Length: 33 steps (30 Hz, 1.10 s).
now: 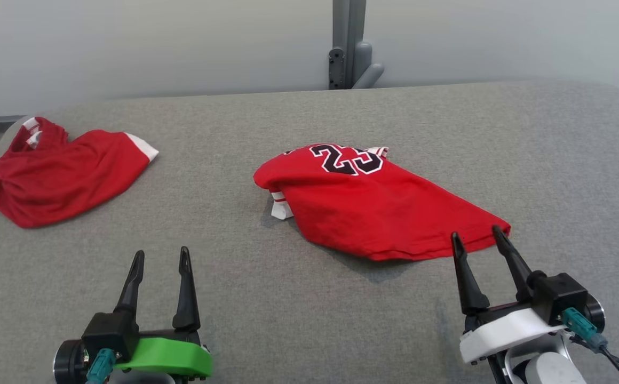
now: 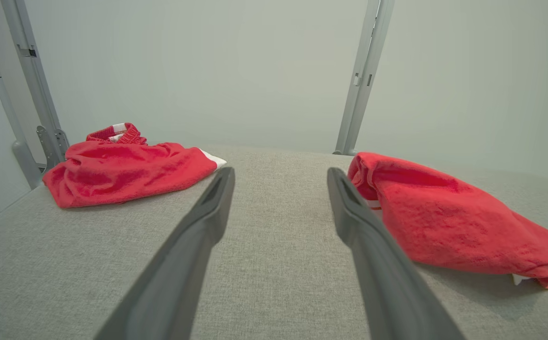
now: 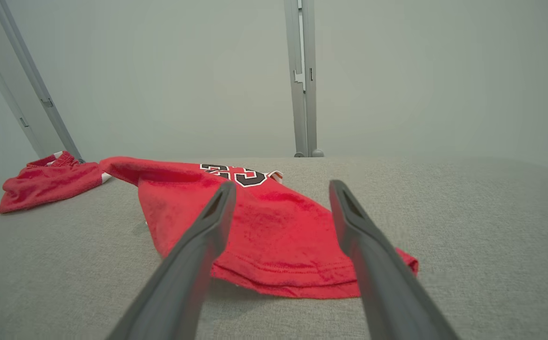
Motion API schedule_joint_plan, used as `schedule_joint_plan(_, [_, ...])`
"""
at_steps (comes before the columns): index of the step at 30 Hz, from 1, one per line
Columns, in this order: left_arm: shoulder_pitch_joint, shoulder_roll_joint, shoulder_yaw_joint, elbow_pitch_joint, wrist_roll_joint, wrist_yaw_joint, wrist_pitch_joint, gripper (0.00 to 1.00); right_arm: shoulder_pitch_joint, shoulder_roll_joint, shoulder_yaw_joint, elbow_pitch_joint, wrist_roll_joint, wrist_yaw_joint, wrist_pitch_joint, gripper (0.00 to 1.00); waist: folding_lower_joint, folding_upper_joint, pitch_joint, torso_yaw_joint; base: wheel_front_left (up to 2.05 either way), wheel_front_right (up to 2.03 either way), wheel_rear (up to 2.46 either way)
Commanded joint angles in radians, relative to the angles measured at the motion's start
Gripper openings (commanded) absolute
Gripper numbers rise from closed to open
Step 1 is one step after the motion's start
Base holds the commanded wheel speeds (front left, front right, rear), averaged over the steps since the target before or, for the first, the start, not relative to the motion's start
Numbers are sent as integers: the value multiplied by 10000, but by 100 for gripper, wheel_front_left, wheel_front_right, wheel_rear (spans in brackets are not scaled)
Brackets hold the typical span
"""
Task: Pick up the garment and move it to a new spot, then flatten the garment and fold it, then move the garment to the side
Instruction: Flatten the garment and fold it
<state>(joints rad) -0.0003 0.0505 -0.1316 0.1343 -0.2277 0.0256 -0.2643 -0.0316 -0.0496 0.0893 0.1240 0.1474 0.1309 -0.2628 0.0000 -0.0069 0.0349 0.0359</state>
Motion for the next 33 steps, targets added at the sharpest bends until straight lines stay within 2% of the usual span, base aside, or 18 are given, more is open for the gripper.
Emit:
schedule_joint_plan(1, [-184, 0, -28, -81, 4, -4, 1, 100, -124, -15, 118, 147, -67, -3, -34, 100, 0, 69, 151, 368, 0, 0, 0])
schedule_joint_plan(9, [-359, 2, -320, -162, -32, 6, 1, 100, -565, -21, 978, 1567, -175, -5, -34, 100, 0, 69, 455, 1547, 0, 0, 0])
schedule_joint_plan(18, [-400, 2, -626, -282, -175, 147, 1, 100, -1647, -26, 507, 3657, -1218, -5, -34, 100, 0, 69, 751, 2636, 0, 0, 0])
schedule_joint_plan(19, [-411, 2, -638, -272, -193, 156, 1, 100, -1763, -21, 452, 3881, -1331, -5, -34, 92, 0, 69, 767, 2708, 0, 0, 0])
schedule_joint_plan(20, [-411, 2, -656, -265, -205, 168, 1, 100, -1874, -21, 364, 4112, -1427, -5, -34, 51, 0, 69, 779, 2767, 0, 0, 0])
schedule_joint_plan(21, [-403, 0, -664, -263, -215, 181, 1, 100, -1972, -30, 281, 4343, -1548, -5, -34, 37, 0, 69, 784, 2808, 0, 0, 0])
schedule_joint_plan(22, [-392, 0, -662, -268, -222, 192, 1, 100, -2094, -26, 205, 4511, -1620, -5, -34, 15, 0, 69, 789, 2834, 0, 0, 0])
schedule_joint_plan(23, [-384, 0, -668, -279, -231, 206, 1, 100, -2223, -30, 88, 4652, -1742, -5, -34, 0, 0, 69, 798, 2850, 0, 0, 0])
schedule_joint_plan(28, [-349, 0, -589, -334, -266, 294, 1, 100, -2709, -23, 102, 4061, -1582, -5, -35, 0, 0, 69, 816, 2714, 0, 0, 0])
schedule_joint_plan(33, [-416, 0, -645, -283, -296, 289, 1, 100, -3382, -13, 1124, 2854, -1449, -3, -35, 0, 0, 69, 717, 2463, 0, 0, 0])
